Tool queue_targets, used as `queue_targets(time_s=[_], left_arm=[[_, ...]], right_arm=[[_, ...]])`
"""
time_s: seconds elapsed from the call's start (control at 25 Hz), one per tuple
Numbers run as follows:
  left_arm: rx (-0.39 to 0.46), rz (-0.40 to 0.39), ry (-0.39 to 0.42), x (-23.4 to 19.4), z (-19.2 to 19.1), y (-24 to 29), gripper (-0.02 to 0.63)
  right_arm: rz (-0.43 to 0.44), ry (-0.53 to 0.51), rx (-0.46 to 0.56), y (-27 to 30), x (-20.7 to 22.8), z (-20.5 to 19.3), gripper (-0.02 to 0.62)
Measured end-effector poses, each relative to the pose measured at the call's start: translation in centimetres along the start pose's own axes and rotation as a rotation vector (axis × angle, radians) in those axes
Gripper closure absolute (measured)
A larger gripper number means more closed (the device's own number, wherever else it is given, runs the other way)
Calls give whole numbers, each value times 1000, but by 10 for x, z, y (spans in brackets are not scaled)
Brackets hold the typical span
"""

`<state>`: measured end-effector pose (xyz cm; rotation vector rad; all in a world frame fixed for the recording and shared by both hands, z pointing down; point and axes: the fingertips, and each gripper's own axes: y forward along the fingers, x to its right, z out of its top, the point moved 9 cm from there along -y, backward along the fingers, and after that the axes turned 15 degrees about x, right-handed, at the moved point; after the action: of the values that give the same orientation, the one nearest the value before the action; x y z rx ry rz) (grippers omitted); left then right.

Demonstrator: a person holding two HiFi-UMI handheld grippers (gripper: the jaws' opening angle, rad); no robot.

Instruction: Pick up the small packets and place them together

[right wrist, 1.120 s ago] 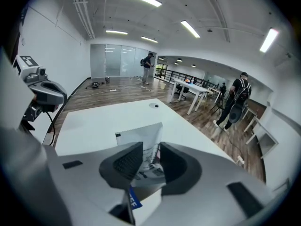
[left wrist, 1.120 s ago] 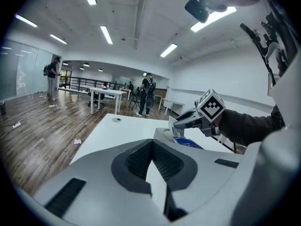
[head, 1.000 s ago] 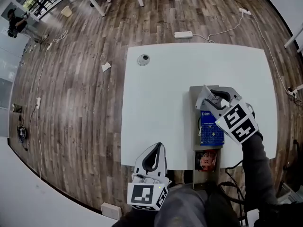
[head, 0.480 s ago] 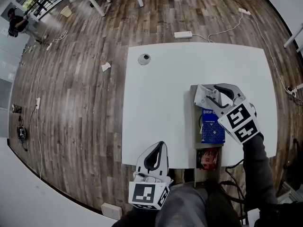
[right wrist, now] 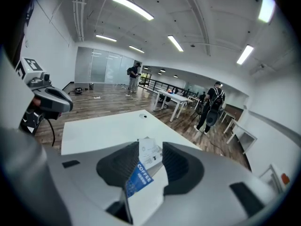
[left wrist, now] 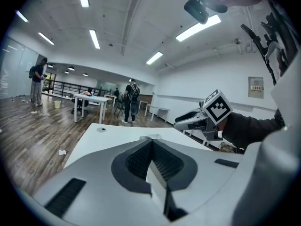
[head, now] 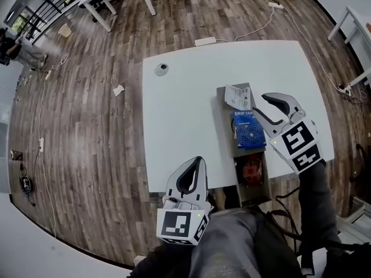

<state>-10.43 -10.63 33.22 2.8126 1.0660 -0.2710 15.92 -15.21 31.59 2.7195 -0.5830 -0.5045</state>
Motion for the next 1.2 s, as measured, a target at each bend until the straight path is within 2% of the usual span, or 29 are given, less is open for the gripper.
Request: queue_targets(time_s=[0.24, 0.52, 0.64, 0.76, 0.84, 1.08, 1.2], left_arm=[[20, -138, 3, 19, 5, -18, 612], [49, -231, 7, 35, 11, -42, 612], [58, -235, 4, 35, 13, -48, 612], [61, -214, 1, 31, 14, -51, 612], [58, -193, -2, 26, 14, -52, 612], [33, -132, -16, 15, 6, -42, 612], [15, -110, -24, 12, 4, -36, 612]], right_arm=[[-16, 27, -52, -53, -54, -15, 440], [91, 41, -174, -84, -134, -52, 440], [177, -5, -271, -78, -162, -75, 437], [257, -73, -375, -65, -180, -94, 354], [292, -114, -426, -56, -183, -102, 328], [385, -136, -508, -33, -183, -120, 281], [408, -122, -523, -31, -180, -120, 281]])
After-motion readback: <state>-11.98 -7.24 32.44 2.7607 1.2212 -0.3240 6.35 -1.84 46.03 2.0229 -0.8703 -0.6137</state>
